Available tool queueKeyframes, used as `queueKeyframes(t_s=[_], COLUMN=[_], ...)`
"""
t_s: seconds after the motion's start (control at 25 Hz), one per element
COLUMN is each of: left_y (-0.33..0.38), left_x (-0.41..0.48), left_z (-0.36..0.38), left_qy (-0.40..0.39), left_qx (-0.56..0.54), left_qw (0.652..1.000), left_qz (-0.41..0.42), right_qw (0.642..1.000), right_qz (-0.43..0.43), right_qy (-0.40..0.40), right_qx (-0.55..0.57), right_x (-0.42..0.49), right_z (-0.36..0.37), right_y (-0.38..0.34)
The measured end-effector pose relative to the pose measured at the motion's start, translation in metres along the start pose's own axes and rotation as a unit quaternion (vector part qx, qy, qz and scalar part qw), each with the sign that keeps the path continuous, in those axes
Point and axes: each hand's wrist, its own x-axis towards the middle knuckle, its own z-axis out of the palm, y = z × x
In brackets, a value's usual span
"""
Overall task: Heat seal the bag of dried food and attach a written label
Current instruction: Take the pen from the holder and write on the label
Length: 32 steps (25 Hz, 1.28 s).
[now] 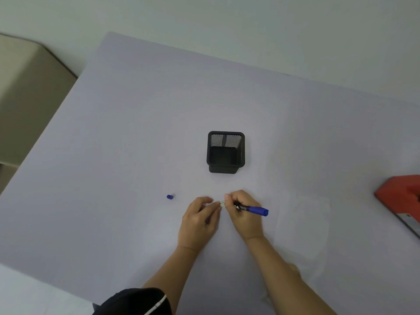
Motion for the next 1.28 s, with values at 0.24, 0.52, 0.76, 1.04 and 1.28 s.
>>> queueKeyframes(t_s=[0.24, 0.52, 0.76, 1.04, 1.28], left_y=[0.0004, 0.0019, 0.0018, 0.0003, -0.0003], left_x=[0.0019, 0.0026, 0.0031, 0.0025, 0.0017], left_z=[-0.0009, -0.0022, -0.0025, -0.0017, -0.0010], left_qy=[-0.002, 0.000, -0.005, -0.009, -0.006], left_qx=[-0.002, -0.001, 0.000, -0.006, -0.005], left_qw=[1.000, 1.000, 1.000, 1.000, 1.000], left_qz=[-0.002, -0.001, -0.005, -0.006, -0.012], right_qw=[1.000, 1.000, 1.000, 0.999, 0.999], right_qz=[-0.005, -0.013, -0.013, -0.015, -0.008], right_qy=[-0.006, -0.007, -0.007, -0.008, -0.009], right_qx=[-0.004, -0.025, -0.026, -0.034, -0.030], right_x=[-0.0004, -0.0008, 0.0000, -0.0011, -0.0014], right_z=[0.0008, 0.0024, 0.0023, 0.0021, 0.0026], right_y=[0.0001, 0.0001, -0.0019, -0.0020, -0.0035])
